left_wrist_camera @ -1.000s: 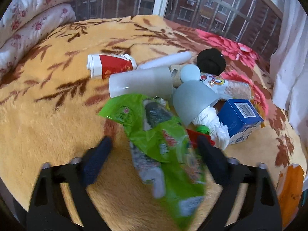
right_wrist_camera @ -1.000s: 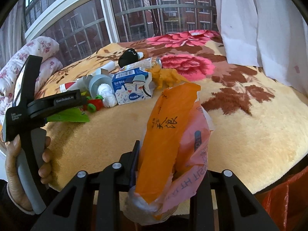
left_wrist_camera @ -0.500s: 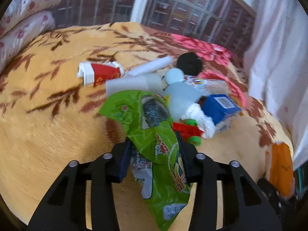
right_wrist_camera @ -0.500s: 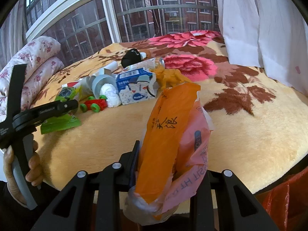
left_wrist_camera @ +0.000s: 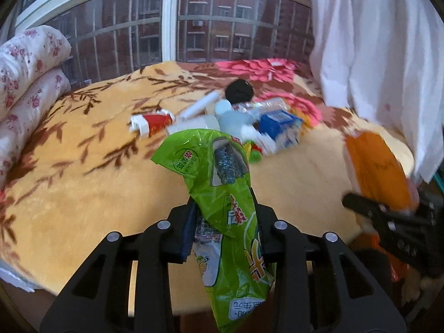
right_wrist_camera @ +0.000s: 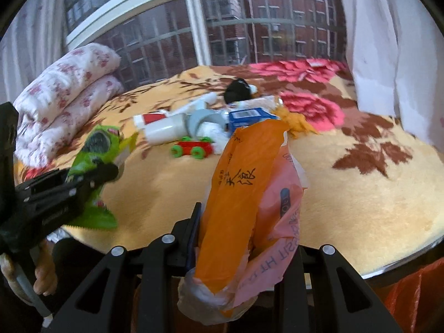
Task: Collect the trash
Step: 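Carry both items to the orange bucket and open both grippers to drop them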
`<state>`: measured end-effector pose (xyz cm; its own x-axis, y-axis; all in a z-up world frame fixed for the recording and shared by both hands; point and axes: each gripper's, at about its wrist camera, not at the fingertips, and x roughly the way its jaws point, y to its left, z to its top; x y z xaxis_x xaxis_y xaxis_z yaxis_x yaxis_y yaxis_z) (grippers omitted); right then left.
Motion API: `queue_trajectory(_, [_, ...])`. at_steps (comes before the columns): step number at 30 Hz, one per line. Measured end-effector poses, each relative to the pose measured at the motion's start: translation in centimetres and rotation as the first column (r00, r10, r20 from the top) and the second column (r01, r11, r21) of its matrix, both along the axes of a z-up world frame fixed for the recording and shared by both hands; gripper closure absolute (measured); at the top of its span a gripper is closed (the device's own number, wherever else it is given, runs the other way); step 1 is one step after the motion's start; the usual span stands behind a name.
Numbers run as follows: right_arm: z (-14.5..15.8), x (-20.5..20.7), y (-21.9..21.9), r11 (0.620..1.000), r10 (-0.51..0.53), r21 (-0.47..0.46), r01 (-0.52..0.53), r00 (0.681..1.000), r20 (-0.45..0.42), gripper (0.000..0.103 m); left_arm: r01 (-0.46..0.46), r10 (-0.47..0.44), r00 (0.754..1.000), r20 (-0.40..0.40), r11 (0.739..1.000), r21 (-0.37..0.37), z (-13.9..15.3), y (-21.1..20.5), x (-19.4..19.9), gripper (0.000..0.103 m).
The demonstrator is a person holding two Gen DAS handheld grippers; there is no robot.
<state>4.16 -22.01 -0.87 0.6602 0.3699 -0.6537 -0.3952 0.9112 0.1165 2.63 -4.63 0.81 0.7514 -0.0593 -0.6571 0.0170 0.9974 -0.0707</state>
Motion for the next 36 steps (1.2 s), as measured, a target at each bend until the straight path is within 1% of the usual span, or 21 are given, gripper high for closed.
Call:
queue_trajectory(4, [-0.1,-2.3,0.4,0.999,0.054,-0.007,-0.054,0.998,-0.02,0.074,0.024,-0.023,0.999,-0.024,0.999,0.043,-0.4,-0.4,-3.9,0.071])
queue_trajectory(9, [-1.3,-5.4,0.9,0.989,0.132,-0.053,-0.135,0.989,-0.066,0.074,0.034,-0.031,0.996,-0.079,0.999,0.032,-2.2,0.3,-7.2,0.071])
queue_trajectory(11, [-2.0,-7.0,1.3,0.976,0.193,-0.082,-0.2,0.978,-0.083,0.073,0.045,-0.041,0.994,-0.104,0.998,0.04,-3.3,0.4,-8.3,0.071])
queue_trajectory(13, [-3.0,-8.5,1.7,0.958,0.257,-0.103,-0.268,0.96,-0.111,0.073,0.062,-0.054,0.989,-0.136,0.996,0.057,-4.7,0.5,-9.4,0.071])
queue_trajectory(15, [-4.2,-10.2,2.0,0.936,0.314,-0.116,-0.331,0.938,-0.145,0.073,0.091,-0.077,0.98,-0.185,0.994,0.066,-6.5,0.5,-10.1,0.071])
queue_trajectory(16, [-5.1,-11.2,2.2,0.92,0.351,-0.121,-0.373,0.921,-0.17,0.073,0.108,-0.091,0.973,-0.211,0.992,0.071,-7.4,0.4,-10.4,0.071])
queue_trajectory(18, [-6.5,-12.2,2.7,0.898,0.389,-0.14,-0.418,0.9,-0.195,0.073,0.155,-0.127,0.955,-0.267,0.984,0.089,-9.4,0.3,-10.9,0.071])
queue_trajectory(21, [-9.1,-13.1,4.1,0.841,0.452,-0.2,-0.502,0.857,-0.248,0.073,0.254,-0.187,0.907,-0.377,0.958,0.136,-13.0,-0.1,-11.0,0.071])
queue_trajectory(22, [-10.0,-13.1,4.7,0.813,0.48,-0.223,-0.538,0.836,-0.265,0.073,0.295,-0.209,0.885,-0.416,0.943,0.155,-14.2,-0.2,-10.9,0.071])
queue_trajectory(24, [-11.8,-12.9,6.1,0.753,0.534,-0.251,-0.609,0.787,-0.307,0.073,0.351,-0.24,0.86,-0.45,0.919,0.18,-15.6,-0.4,-10.7,0.071])
queue_trajectory(25, [-12.6,-12.6,6.6,0.729,0.555,-0.25,-0.637,0.765,-0.328,0.073,0.383,-0.258,0.844,-0.47,0.904,0.191,-16.4,-0.4,-10.4,0.071])
queue_trajectory(27, [-13.7,-11.9,7.4,0.7,0.575,-0.247,-0.67,0.734,-0.362,0.073,0.422,-0.271,0.823,-0.5,0.88,0.217,-17.7,-0.4,-9.7,0.071])
queue_trajectory(30, [-15.7,-10.7,8.7,0.658,0.592,-0.252,-0.709,0.694,-0.409,0.073,0.445,-0.273,0.804,-0.529,0.865,0.23,-18.8,-0.3,-8.7,0.071])
queue_trajectory(32, [-16.5,-10.1,9.2,0.643,0.6,-0.245,-0.725,0.676,-0.428,0.07,0.453,-0.275,0.795,-0.541,0.862,0.228,-19.3,-0.2,-8.1,0.07])
queue_trajectory(33, [-16.8,-9.9,9.4,0.638,0.604,-0.245,-0.731,0.671,-0.43,0.061,0.458,-0.279,0.791,-0.544,0.861,0.223,-19.5,-0.2,-7.9,0.065])
queue_trajectory(34, [-17.1,-9.7,9.5,0.63,0.609,-0.248,-0.736,0.667,-0.43,0.044,0.458,-0.276,0.791,-0.546,0.859,0.229,-19.8,-0.3,-7.8,0.056])
queue_trajectory(35, [-17.4,-9.6,9.5,0.627,0.607,-0.258,-0.735,0.669,-0.429,0.034,0.458,-0.272,0.791,-0.548,0.857,0.236,-20.0,-0.3,-7.8,0.049])
queue_trajectory(36, [-17.5,-9.9,9.0,0.629,0.605,-0.263,-0.732,0.673,-0.425,0.027,0.461,-0.271,0.791,-0.549,0.854,0.243,-20.2,-0.5,-7.9,0.035])
